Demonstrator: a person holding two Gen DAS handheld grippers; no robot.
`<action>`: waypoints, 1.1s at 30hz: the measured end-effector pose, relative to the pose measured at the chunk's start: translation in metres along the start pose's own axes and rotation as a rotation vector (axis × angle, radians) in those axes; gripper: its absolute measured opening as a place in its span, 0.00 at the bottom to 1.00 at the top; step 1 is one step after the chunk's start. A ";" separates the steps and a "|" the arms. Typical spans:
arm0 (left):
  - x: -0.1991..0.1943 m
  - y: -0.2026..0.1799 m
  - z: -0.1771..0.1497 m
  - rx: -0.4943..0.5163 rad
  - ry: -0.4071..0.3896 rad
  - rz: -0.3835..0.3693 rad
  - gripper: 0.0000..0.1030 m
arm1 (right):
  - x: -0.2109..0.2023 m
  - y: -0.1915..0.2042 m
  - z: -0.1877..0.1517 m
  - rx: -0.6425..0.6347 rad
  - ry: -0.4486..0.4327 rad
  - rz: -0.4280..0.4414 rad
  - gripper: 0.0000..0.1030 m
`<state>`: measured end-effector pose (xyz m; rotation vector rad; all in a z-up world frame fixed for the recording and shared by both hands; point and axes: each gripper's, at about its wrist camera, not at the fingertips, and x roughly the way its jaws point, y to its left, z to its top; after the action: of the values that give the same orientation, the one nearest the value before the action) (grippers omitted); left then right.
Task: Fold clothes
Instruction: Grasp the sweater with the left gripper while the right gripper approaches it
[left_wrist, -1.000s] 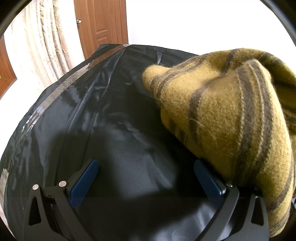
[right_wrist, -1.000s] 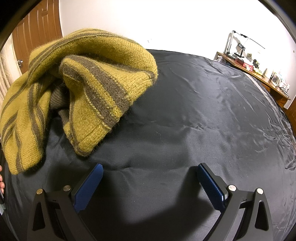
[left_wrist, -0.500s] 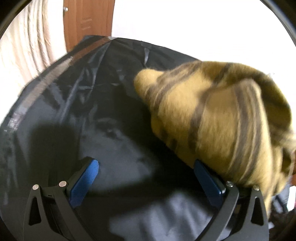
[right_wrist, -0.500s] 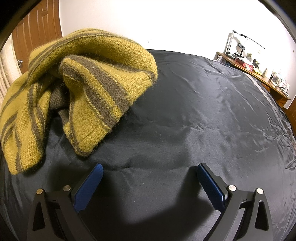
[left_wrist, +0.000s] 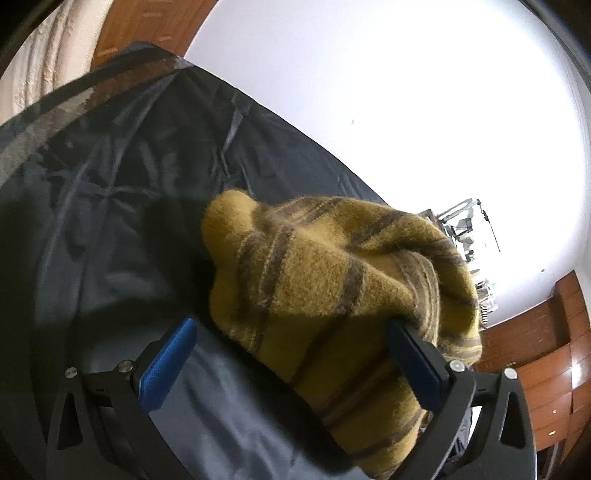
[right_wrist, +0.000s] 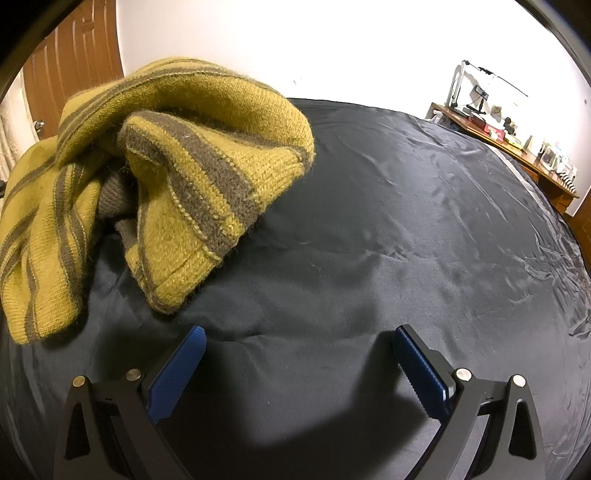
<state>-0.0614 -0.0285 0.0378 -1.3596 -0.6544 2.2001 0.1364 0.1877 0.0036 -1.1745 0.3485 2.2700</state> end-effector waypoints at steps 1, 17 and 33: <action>0.002 -0.002 0.000 0.001 0.007 -0.008 1.00 | 0.000 0.000 0.000 0.000 0.000 0.000 1.00; -0.003 -0.013 -0.002 0.037 0.031 -0.033 1.00 | -0.066 -0.027 0.106 0.100 -0.172 -0.081 1.00; -0.032 -0.017 -0.022 0.101 0.041 0.013 1.00 | 0.027 0.042 0.232 -0.006 0.086 0.207 1.00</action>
<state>-0.0262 -0.0311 0.0613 -1.3575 -0.5134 2.1782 -0.0550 0.2702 0.1162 -1.2939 0.5183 2.4009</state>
